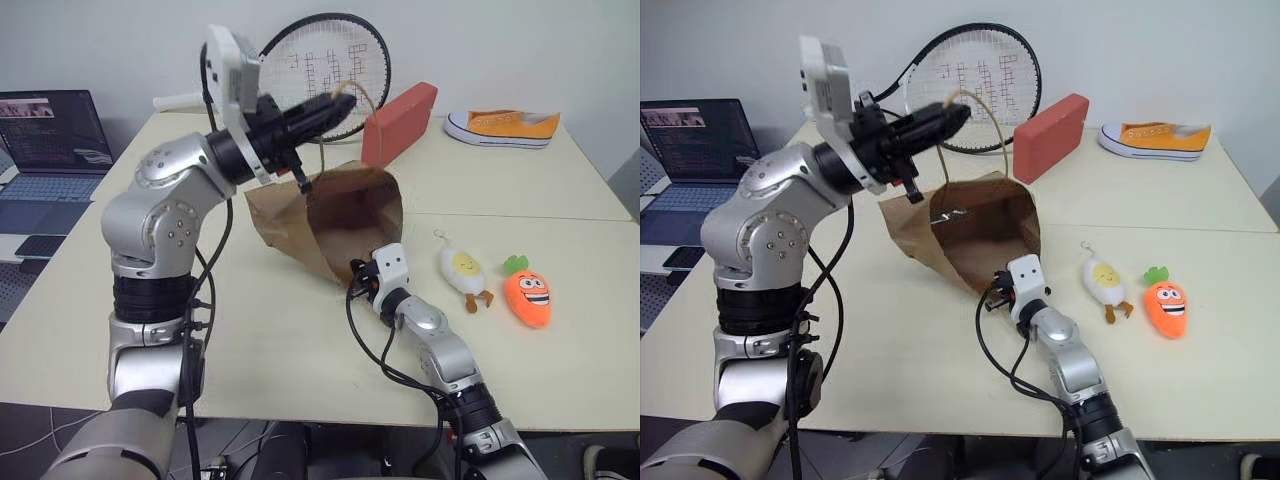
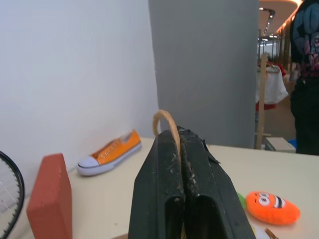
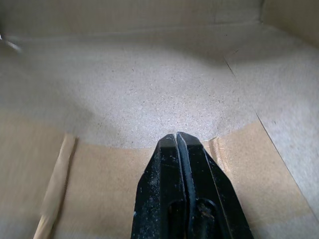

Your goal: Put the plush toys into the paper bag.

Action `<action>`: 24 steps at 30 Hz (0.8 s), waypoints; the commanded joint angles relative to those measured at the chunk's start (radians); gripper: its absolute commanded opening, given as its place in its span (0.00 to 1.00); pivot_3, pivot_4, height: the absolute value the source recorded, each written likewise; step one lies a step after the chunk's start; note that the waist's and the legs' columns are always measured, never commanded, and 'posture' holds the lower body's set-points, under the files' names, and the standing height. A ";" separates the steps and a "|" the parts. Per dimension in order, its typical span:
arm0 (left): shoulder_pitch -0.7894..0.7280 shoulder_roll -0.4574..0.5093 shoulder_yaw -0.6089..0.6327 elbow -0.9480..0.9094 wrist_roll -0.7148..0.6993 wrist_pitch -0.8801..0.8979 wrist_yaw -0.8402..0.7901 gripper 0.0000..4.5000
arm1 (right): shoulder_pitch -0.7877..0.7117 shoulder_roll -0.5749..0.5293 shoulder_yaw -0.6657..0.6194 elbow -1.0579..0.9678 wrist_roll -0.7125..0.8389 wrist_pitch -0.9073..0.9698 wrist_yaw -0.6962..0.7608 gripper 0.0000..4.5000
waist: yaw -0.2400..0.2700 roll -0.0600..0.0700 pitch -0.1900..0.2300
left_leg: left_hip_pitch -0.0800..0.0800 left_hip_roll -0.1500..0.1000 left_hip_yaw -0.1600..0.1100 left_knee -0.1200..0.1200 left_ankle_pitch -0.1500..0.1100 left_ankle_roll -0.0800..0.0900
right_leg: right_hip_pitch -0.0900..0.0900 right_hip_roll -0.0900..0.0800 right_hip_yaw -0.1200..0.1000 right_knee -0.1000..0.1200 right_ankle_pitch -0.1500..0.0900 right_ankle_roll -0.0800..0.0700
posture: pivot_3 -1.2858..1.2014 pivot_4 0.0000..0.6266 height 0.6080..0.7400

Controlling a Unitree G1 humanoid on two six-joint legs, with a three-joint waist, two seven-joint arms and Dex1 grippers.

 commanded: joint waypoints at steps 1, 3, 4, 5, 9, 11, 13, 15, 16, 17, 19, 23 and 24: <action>0.010 0.015 0.018 -0.060 -0.030 -0.012 -0.010 0.00 | 0.021 -0.004 -0.025 0.045 -0.001 0.051 -0.017 0.01 | -0.001 0.000 0.000 | 0.000 0.000 0.000 0.000 0.000 0.000 | 0.000 0.000 0.000 0.000 0.000 0.000 | 0.52 0.24 1.00; 0.051 0.027 -0.006 -0.078 -0.021 -0.010 -0.025 0.00 | 0.018 -0.004 -0.025 0.045 -0.002 0.049 -0.014 0.01 | -0.001 0.000 0.000 | 0.000 0.000 0.000 0.000 0.000 0.000 | 0.000 0.000 0.000 0.000 0.000 0.000 | 0.52 0.24 1.00; 0.070 0.030 -0.013 -0.084 -0.018 -0.009 -0.030 0.00 | 0.016 -0.004 -0.026 0.046 -0.003 0.048 -0.014 0.01 | -0.001 0.000 0.000 | 0.000 0.000 0.000 0.000 0.000 0.000 | 0.000 0.000 0.000 0.000 0.000 0.000 | 0.52 0.24 1.00; 0.090 0.034 -0.023 -0.091 -0.011 -0.011 -0.035 0.00 | 0.015 -0.004 -0.027 0.045 -0.002 0.047 -0.013 0.01 | -0.001 0.000 0.000 | 0.000 0.000 0.000 0.000 0.000 0.000 | 0.000 0.000 0.000 0.000 0.000 0.000 | 0.52 0.24 1.00; 0.149 0.037 -0.047 -0.117 -0.020 0.002 -0.040 0.00 | 0.009 -0.003 -0.035 0.035 0.003 0.039 -0.009 0.01 | -0.001 -0.001 0.000 | 0.000 0.000 0.000 0.000 0.000 0.000 | 0.000 0.000 0.000 0.000 -0.003 -0.005 | 0.52 0.24 1.00; 0.173 0.038 -0.059 -0.128 -0.020 0.006 -0.048 0.00 | 0.001 -0.003 -0.036 0.016 0.004 0.032 -0.004 0.01 | 0.000 -0.001 -0.001 | 0.000 0.000 0.000 0.000 0.000 0.000 | 0.000 0.000 0.001 0.000 -0.003 -0.005 | 0.52 0.24 1.00; 0.187 0.038 -0.067 -0.136 -0.020 0.008 -0.054 0.00 | -0.006 -0.004 -0.039 -0.011 0.010 0.039 0.001 0.01 | 0.000 -0.002 -0.001 | 0.000 0.000 0.000 0.000 0.000 0.000 | 0.000 0.000 0.001 0.000 -0.003 -0.005 | 0.52 0.24 1.00; 0.194 0.037 -0.074 -0.140 -0.021 0.009 -0.056 0.00 | -0.009 -0.011 -0.040 -0.052 0.013 0.055 0.010 0.01 | 0.001 -0.001 -0.001 | 0.000 0.000 0.000 0.000 0.000 0.000 | 0.000 0.001 0.001 0.000 -0.003 -0.006 | 0.52 0.24 1.00; 0.198 0.036 -0.079 -0.142 -0.021 0.008 -0.059 0.00 | -0.009 -0.018 -0.042 -0.089 0.018 0.071 0.015 0.01 | 0.002 -0.001 -0.001 | 0.000 0.000 0.000 0.000 0.000 0.000 | 0.000 0.001 0.001 0.000 -0.003 -0.006 | 0.52 0.24 1.00; 0.200 0.035 -0.082 -0.143 -0.020 0.007 -0.061 0.00 | -0.008 -0.023 -0.044 -0.115 0.021 0.084 0.019 0.01 | 0.002 -0.001 -0.001 | -0.001 0.000 -0.001 0.000 0.000 0.000 | -0.001 0.001 0.001 0.000 -0.003 -0.006 | 0.52 0.24 1.00; 0.204 0.032 -0.089 -0.144 -0.017 0.006 -0.066 0.00 | -0.003 -0.039 -0.044 -0.176 0.030 0.114 0.030 0.01 | 0.002 -0.001 -0.001 | -0.002 0.000 -0.001 -0.001 0.000 0.000 | -0.002 0.001 0.000 0.000 -0.003 -0.005 | 0.52 0.24 1.00; 0.214 0.029 -0.111 -0.147 -0.006 -0.003 -0.077 0.00 | 0.017 -0.100 -0.041 -0.342 0.056 0.192 0.076 0.01 | 0.002 -0.001 -0.001 | -0.004 0.000 -0.001 -0.006 0.000 0.000 | -0.005 0.001 0.000 -0.001 -0.002 -0.004 | 0.52 0.24 1.00; 0.217 0.027 -0.116 -0.148 -0.005 -0.006 -0.078 0.00 | 0.025 -0.122 -0.043 -0.387 0.070 0.219 0.093 0.01 | 0.002 -0.001 -0.001 | -0.004 0.000 -0.001 -0.008 0.000 0.000 | -0.006 0.001 0.000 0.000 -0.003 -0.004 | 0.52 0.24 1.00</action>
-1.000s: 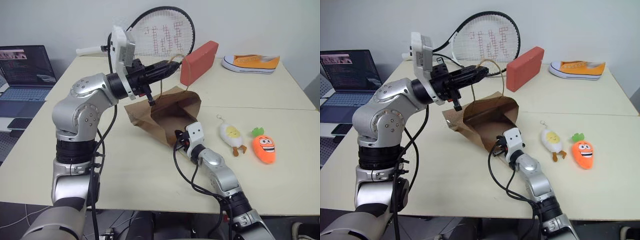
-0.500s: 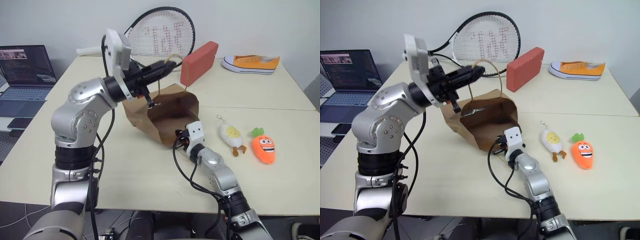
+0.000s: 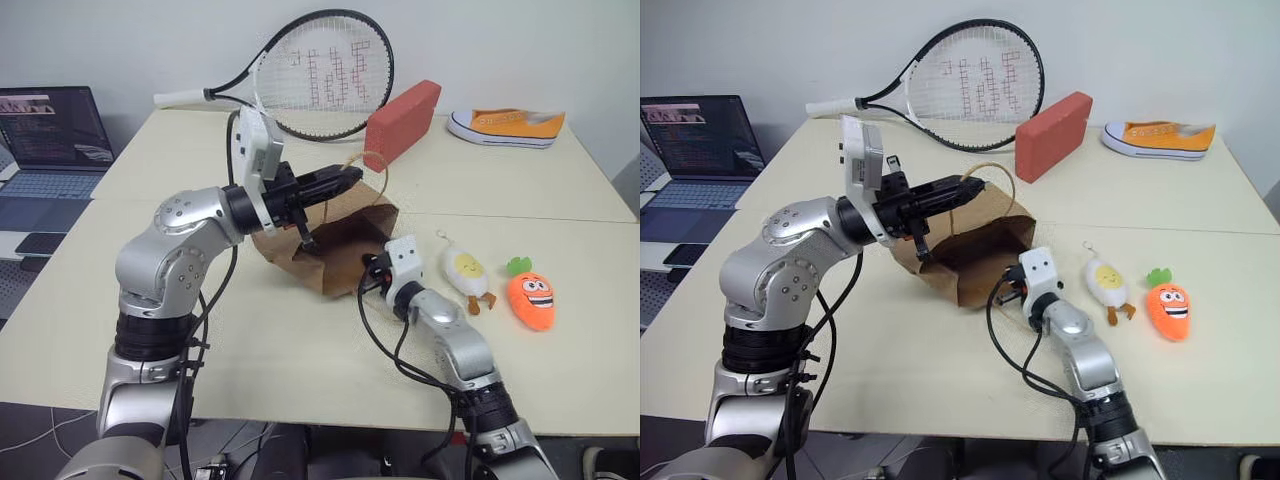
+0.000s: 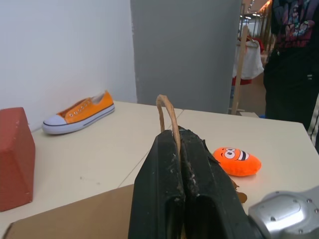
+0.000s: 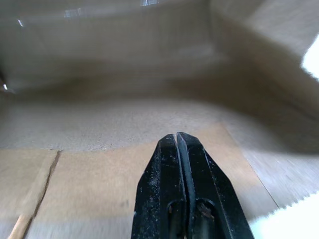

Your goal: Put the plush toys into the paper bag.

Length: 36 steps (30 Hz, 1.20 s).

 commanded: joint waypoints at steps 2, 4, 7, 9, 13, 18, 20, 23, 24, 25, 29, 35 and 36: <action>0.004 -0.002 -0.020 -0.033 0.003 -0.021 -0.014 0.00 | 0.030 -0.074 -0.017 -0.215 0.063 0.096 0.076 0.01 | 0.000 0.000 0.000 | 0.000 0.001 -0.001 -0.002 0.000 0.000 | -0.001 0.001 -0.001 0.000 -0.001 0.000 | 0.52 0.24 1.00; 0.006 -0.010 -0.028 -0.033 0.002 -0.023 -0.015 0.00 | 0.050 -0.126 -0.035 -0.299 0.108 0.142 0.120 0.01 | 0.000 0.000 0.000 | 0.000 0.001 -0.001 -0.002 0.000 0.000 | -0.001 0.001 -0.001 0.000 -0.001 0.000 | 0.52 0.24 1.00; 0.010 -0.015 -0.039 -0.035 0.003 -0.025 -0.020 0.00 | 0.065 -0.176 -0.066 -0.384 0.170 0.194 0.160 0.01 | 0.001 0.000 0.000 | 0.000 0.001 -0.001 -0.002 0.000 0.000 | 0.000 0.001 0.000 0.000 -0.001 0.000 | 0.52 0.24 1.00; 0.017 -0.023 -0.046 -0.041 -0.001 -0.023 -0.019 0.00 | 0.071 -0.221 -0.098 -0.443 0.216 0.234 0.188 0.01 | 0.000 0.000 0.000 | 0.000 0.001 0.000 -0.001 0.000 0.000 | 0.000 0.001 0.000 0.000 -0.001 -0.001 | 0.52 0.24 1.00; 0.041 -0.033 -0.069 -0.060 -0.009 -0.013 -0.028 0.00 | 0.080 -0.327 -0.233 -0.538 0.329 0.308 0.244 0.01 | 0.002 0.000 0.000 | 0.000 0.001 0.000 -0.002 0.000 0.000 | 0.000 0.001 0.000 -0.001 -0.001 -0.001 | 0.52 0.24 1.00; 0.079 -0.043 -0.109 -0.076 -0.010 -0.010 -0.049 0.00 | 0.117 -0.491 -0.360 -0.525 0.326 0.281 0.286 0.01 | 0.004 -0.001 0.001 | -0.001 0.001 0.000 -0.001 0.000 0.000 | 0.000 0.001 -0.001 -0.001 -0.001 -0.001 | 0.52 0.24 1.00; 0.094 -0.041 -0.123 -0.075 -0.002 -0.015 -0.061 0.00 | 0.159 -0.556 -0.370 -0.503 0.282 0.230 0.307 0.01 | 0.005 -0.001 0.001 | 0.000 0.001 0.000 -0.001 0.000 0.000 | 0.000 0.001 0.000 -0.001 -0.002 -0.003 | 0.52 0.24 1.00; 0.110 -0.032 -0.129 -0.070 0.008 -0.025 -0.074 0.00 | 0.251 -0.638 -0.356 -0.490 0.211 0.123 0.345 0.21 | 0.004 -0.001 0.001 | -0.001 0.001 0.001 -0.001 0.000 0.000 | 0.000 0.001 0.000 -0.001 -0.004 -0.006 | 0.52 0.24 1.00; 0.115 -0.028 -0.127 -0.068 0.008 -0.027 -0.077 0.00 | 0.293 -0.671 -0.346 -0.483 0.169 0.065 0.362 0.28 | 0.004 -0.002 0.001 | -0.001 0.001 0.000 -0.002 0.000 0.000 | 0.000 0.001 0.000 -0.001 -0.004 -0.006 | 0.52 0.24 1.00; 0.118 -0.025 -0.121 -0.067 0.007 -0.027 -0.077 0.00 | 0.335 -0.695 -0.342 -0.474 0.135 0.011 0.375 0.37 | 0.005 -0.002 0.001 | -0.001 0.001 0.000 -0.002 0.000 0.000 | 0.000 0.001 0.000 -0.001 -0.004 -0.006 | 0.52 0.24 1.00; 0.117 -0.026 -0.095 -0.065 -0.012 -0.019 -0.065 0.00 | 0.423 -0.737 -0.332 -0.418 0.032 -0.163 0.384 0.69 | 0.002 -0.002 0.001 | 0.000 0.001 0.002 -0.001 0.000 0.000 | 0.000 0.001 0.000 -0.001 -0.004 -0.006 | 0.52 0.24 1.00; 0.119 -0.019 -0.071 -0.060 -0.025 -0.014 -0.066 0.00 | 0.462 -0.753 -0.278 -0.285 -0.146 -0.418 0.348 0.75 | 0.003 -0.002 0.001 | 0.000 0.001 0.002 0.000 0.000 0.000 | 0.001 0.001 0.001 -0.002 -0.005 -0.006 | 0.52 0.24 1.00; 0.120 -0.019 -0.070 -0.060 -0.025 -0.014 -0.066 0.00 | 0.458 -0.747 -0.264 -0.260 -0.171 -0.437 0.338 0.75 | 0.003 -0.003 0.002 | 0.000 0.001 0.002 0.000 0.000 0.000 | 0.001 0.001 0.001 -0.002 -0.005 -0.006 | 0.52 0.24 1.00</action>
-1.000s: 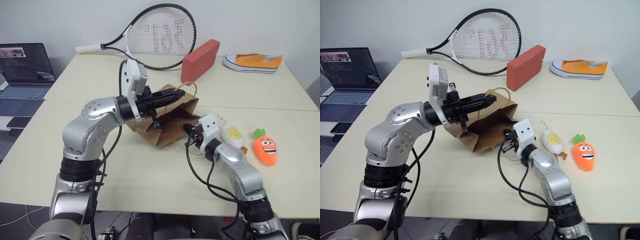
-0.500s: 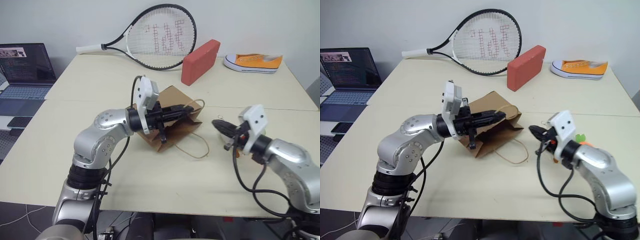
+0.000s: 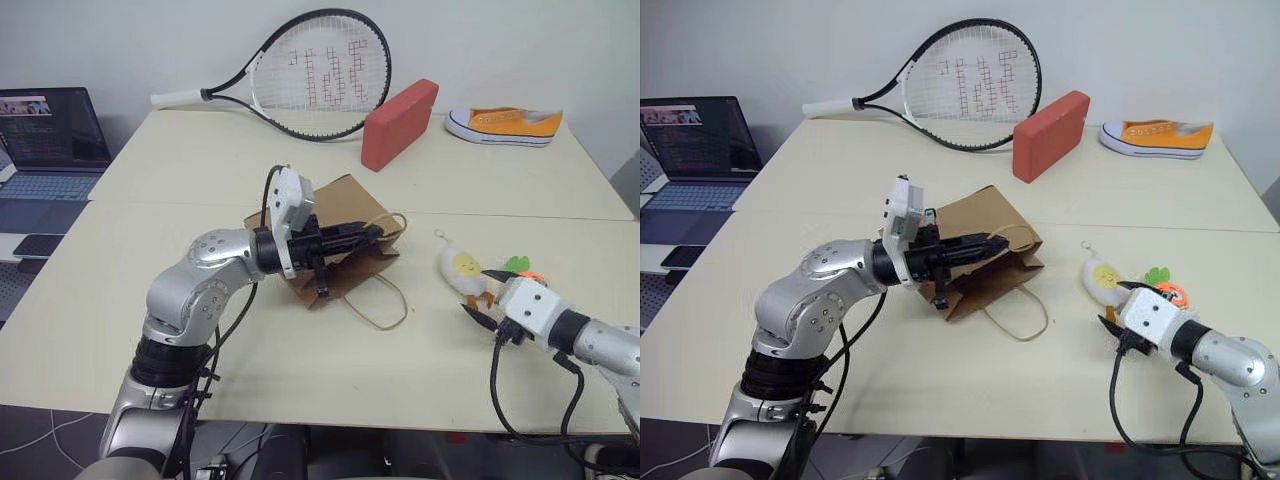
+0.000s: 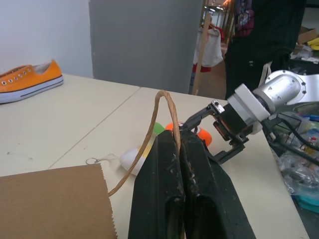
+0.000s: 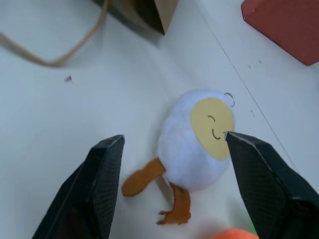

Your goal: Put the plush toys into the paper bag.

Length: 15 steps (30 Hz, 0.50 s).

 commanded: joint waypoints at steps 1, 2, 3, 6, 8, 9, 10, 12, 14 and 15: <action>-0.006 0.003 0.023 -0.020 -0.015 -0.010 -0.003 0.00 | -0.013 0.013 0.034 0.054 -0.075 -0.088 -0.031 0.75 | 0.000 0.000 0.000 | 0.000 0.000 0.000 0.000 0.000 0.000 | 0.000 0.000 0.000 0.000 0.000 0.000 | 0.52 0.24 1.00; -0.006 0.002 0.022 -0.020 -0.014 -0.011 -0.002 0.00 | -0.020 0.018 0.045 0.076 -0.094 -0.100 -0.040 0.75 | 0.001 0.000 0.000 | 0.000 0.000 0.000 0.000 0.000 0.000 | 0.000 0.000 0.000 0.000 0.000 0.000 | 0.52 0.24 1.00; -0.005 0.001 0.022 -0.021 -0.013 -0.012 0.000 0.00 | -0.028 0.025 0.053 0.093 -0.108 -0.107 -0.049 0.75 | 0.001 0.000 0.000 | 0.000 0.000 -0.001 0.000 0.000 0.000 | 0.000 0.000 0.000 0.000 0.000 0.000 | 0.52 0.24 1.00; -0.004 -0.002 0.019 -0.025 -0.013 -0.012 0.004 0.00 | -0.056 0.046 0.076 0.129 -0.136 -0.116 -0.062 0.75 | 0.001 0.000 0.000 | 0.000 0.000 -0.001 0.000 0.000 0.000 | 0.000 0.000 0.000 0.001 0.000 0.000 | 0.52 0.24 1.00; -0.004 -0.003 0.019 -0.027 -0.013 -0.012 0.006 0.00 | -0.077 0.059 0.089 0.149 -0.151 -0.112 -0.070 0.75 | 0.000 0.000 0.000 | 0.000 0.000 0.000 0.000 0.000 0.000 | 0.000 0.000 0.000 0.001 0.000 0.000 | 0.52 0.24 1.00; -0.004 -0.003 0.019 -0.027 -0.013 -0.012 0.006 0.00 | -0.089 0.064 0.095 0.160 -0.160 -0.110 -0.074 0.75 | 0.000 0.000 0.000 | 0.000 0.000 0.000 0.000 0.000 0.000 | 0.000 0.000 0.000 0.001 0.000 0.000 | 0.52 0.24 1.00; -0.003 -0.003 0.019 -0.027 -0.013 -0.013 0.006 0.00 | -0.098 0.069 0.100 0.170 -0.167 -0.108 -0.077 0.67 | 0.000 0.000 0.000 | 0.001 0.000 0.000 0.000 0.000 0.000 | 0.001 0.000 0.000 0.001 0.000 0.000 | 0.52 0.24 1.00; -0.002 -0.001 0.020 -0.029 -0.012 -0.012 0.006 0.00 | -0.123 0.083 0.108 0.194 -0.186 -0.104 -0.091 0.56 | 0.001 0.000 0.000 | 0.001 0.000 -0.001 0.000 0.000 0.000 | 0.001 0.000 0.000 0.001 0.000 0.000 | 0.52 0.24 1.00; -0.001 0.002 0.022 -0.030 -0.013 -0.012 0.005 0.00 | -0.143 0.093 0.114 0.212 -0.200 -0.099 -0.103 0.40 | 0.000 0.000 0.000 | 0.001 0.000 -0.001 0.000 0.000 0.000 | 0.001 0.000 0.000 0.001 0.000 0.000 | 0.52 0.24 1.00; -0.001 0.003 0.022 -0.030 -0.012 -0.012 0.004 0.00 | -0.153 0.099 0.116 0.222 -0.208 -0.096 -0.111 0.32 | 0.000 0.000 0.000 | 0.001 0.000 -0.001 0.000 0.000 0.000 | 0.001 0.000 0.000 0.001 0.000 0.000 | 0.52 0.24 1.00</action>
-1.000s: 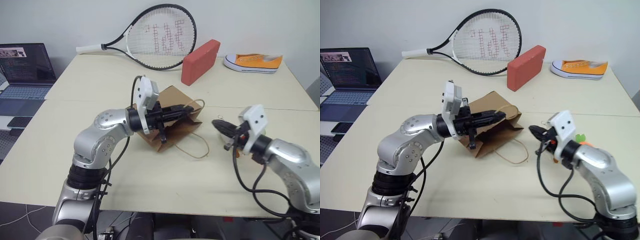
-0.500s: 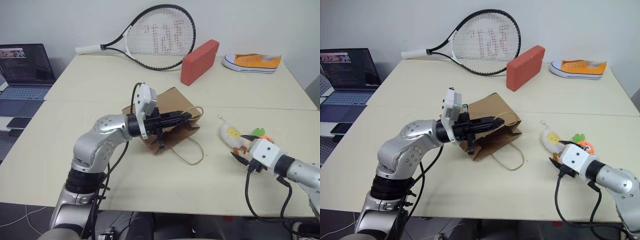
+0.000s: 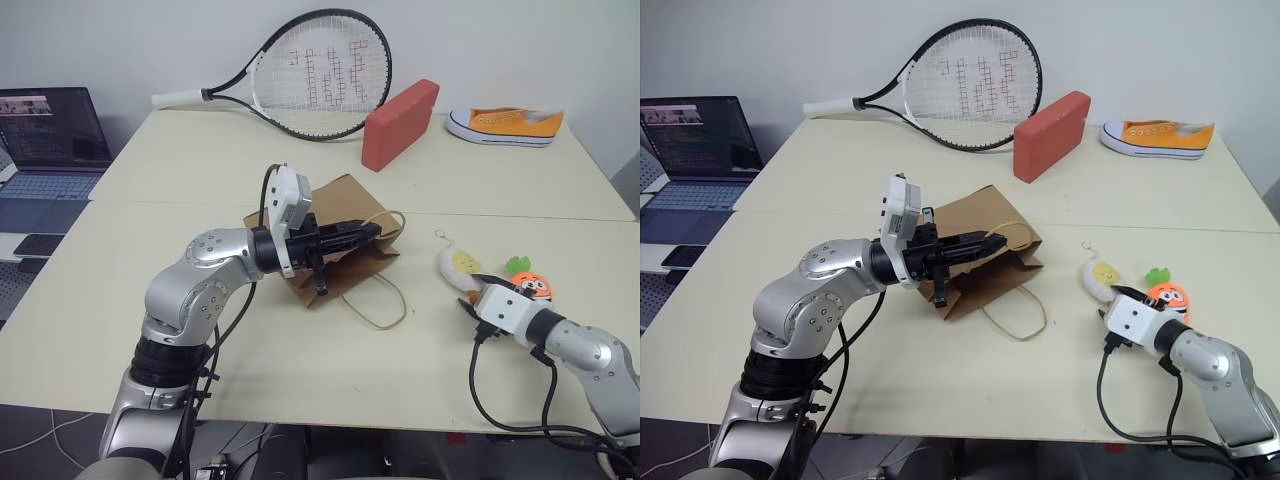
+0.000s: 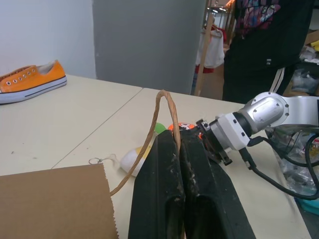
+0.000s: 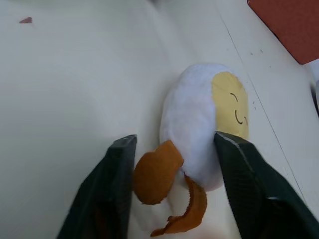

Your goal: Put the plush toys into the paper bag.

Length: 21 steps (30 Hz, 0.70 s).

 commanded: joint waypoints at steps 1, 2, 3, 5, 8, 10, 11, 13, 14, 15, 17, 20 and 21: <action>-0.003 0.006 0.023 -0.031 -0.013 -0.011 0.000 0.00 | -0.032 0.015 0.002 0.019 -0.027 0.002 -0.030 0.24 | 0.000 0.000 0.000 | 0.000 0.000 0.000 0.000 0.000 0.000 | 0.000 0.000 0.000 0.000 0.000 0.000 | 0.52 0.24 1.00; -0.002 0.008 0.023 -0.032 -0.013 -0.010 -0.001 0.00 | -0.040 0.020 0.003 0.027 -0.034 0.002 -0.037 0.16 | 0.000 0.000 0.000 | 0.000 0.000 0.000 0.000 0.000 0.000 | 0.000 0.000 0.000 0.000 0.000 0.000 | 0.52 0.24 1.00; -0.002 0.010 0.024 -0.034 -0.013 -0.009 -0.001 0.00 | -0.049 0.024 0.003 0.033 -0.039 0.002 -0.044 0.07 | 0.000 0.000 0.000 | 0.000 0.000 0.000 0.000 0.000 0.000 | 0.000 0.000 0.000 0.000 0.000 0.000 | 0.52 0.24 1.00; -0.002 0.014 0.026 -0.034 -0.014 -0.007 -0.003 0.00 | -0.061 0.033 0.001 0.042 -0.044 0.003 -0.053 0.01 | 0.000 0.000 0.000 | 0.001 0.000 0.000 0.000 0.000 0.000 | 0.000 0.000 0.000 0.000 0.000 0.000 | 0.52 0.24 1.00; -0.003 0.019 0.028 -0.033 -0.018 -0.004 -0.005 0.00 | -0.077 0.044 -0.030 0.030 -0.004 0.020 -0.043 0.01 | -0.001 0.000 0.000 | 0.001 0.000 0.000 0.000 0.000 0.000 | 0.000 0.000 0.000 0.000 0.000 0.000 | 0.52 0.24 1.00; -0.005 0.023 0.028 -0.031 -0.019 -0.003 -0.008 0.00 | -0.081 0.046 -0.058 0.008 0.042 0.039 -0.022 0.01 | 0.000 0.000 0.000 | 0.001 0.000 0.000 0.000 0.000 0.000 | 0.000 0.000 0.000 0.000 0.000 0.000 | 0.52 0.24 1.00; -0.006 0.025 0.029 -0.029 -0.020 -0.003 -0.010 0.00 | -0.079 0.045 -0.072 -0.008 0.070 0.052 -0.008 0.01 | 0.000 0.000 0.000 | 0.001 0.000 0.000 0.000 0.000 0.000 | 0.000 0.000 0.000 0.001 0.000 0.000 | 0.52 0.24 1.00; -0.013 0.028 0.032 -0.022 -0.023 -0.002 -0.013 0.00 | -0.060 0.035 -0.104 -0.077 0.169 0.107 0.063 0.01 | 0.000 0.000 0.000 | 0.001 0.000 0.000 0.000 0.000 0.000 | 0.000 0.000 0.000 0.001 0.000 0.000 | 0.52 0.24 1.00; -0.016 0.031 0.034 -0.018 -0.024 -0.003 -0.015 0.00 | -0.048 0.034 -0.125 -0.124 0.233 0.152 0.100 0.01 | 0.001 0.000 0.000 | 0.001 0.000 0.000 0.000 0.000 0.000 | 0.000 0.000 0.000 0.001 0.000 0.000 | 0.52 0.24 1.00; -0.018 0.032 0.035 -0.015 -0.025 -0.003 -0.017 0.00 | -0.041 0.034 -0.138 -0.157 0.275 0.186 0.123 0.01 | 0.001 0.000 0.000 | 0.001 0.000 -0.001 0.000 0.000 0.000 | 0.000 0.000 0.000 0.001 0.000 0.000 | 0.52 0.24 1.00; -0.024 0.034 0.036 -0.007 -0.027 -0.005 -0.021 0.00 | -0.020 0.020 -0.165 -0.244 0.381 0.269 0.181 0.01 | 0.001 0.000 0.000 | 0.000 0.000 -0.002 -0.001 0.000 0.000 | 0.001 0.000 -0.001 0.001 0.002 0.004 | 0.52 0.24 1.00; -0.036 0.034 0.037 0.007 -0.028 -0.007 -0.029 0.00 | 0.009 -0.015 -0.206 -0.392 0.588 0.436 0.268 0.01 | 0.002 0.000 0.000 | 0.000 0.000 -0.002 0.000 0.000 0.000 | 0.001 0.000 -0.001 0.001 0.003 0.004 | 0.52 0.24 1.00; -0.039 0.034 0.037 0.010 -0.027 -0.007 -0.032 0.00 | 0.008 -0.024 -0.215 -0.420 0.632 0.479 0.274 0.01 | 0.001 0.000 0.000 | 0.000 0.000 -0.002 0.000 0.000 0.000 | 0.001 0.000 -0.001 0.001 0.002 0.004 | 0.52 0.24 1.00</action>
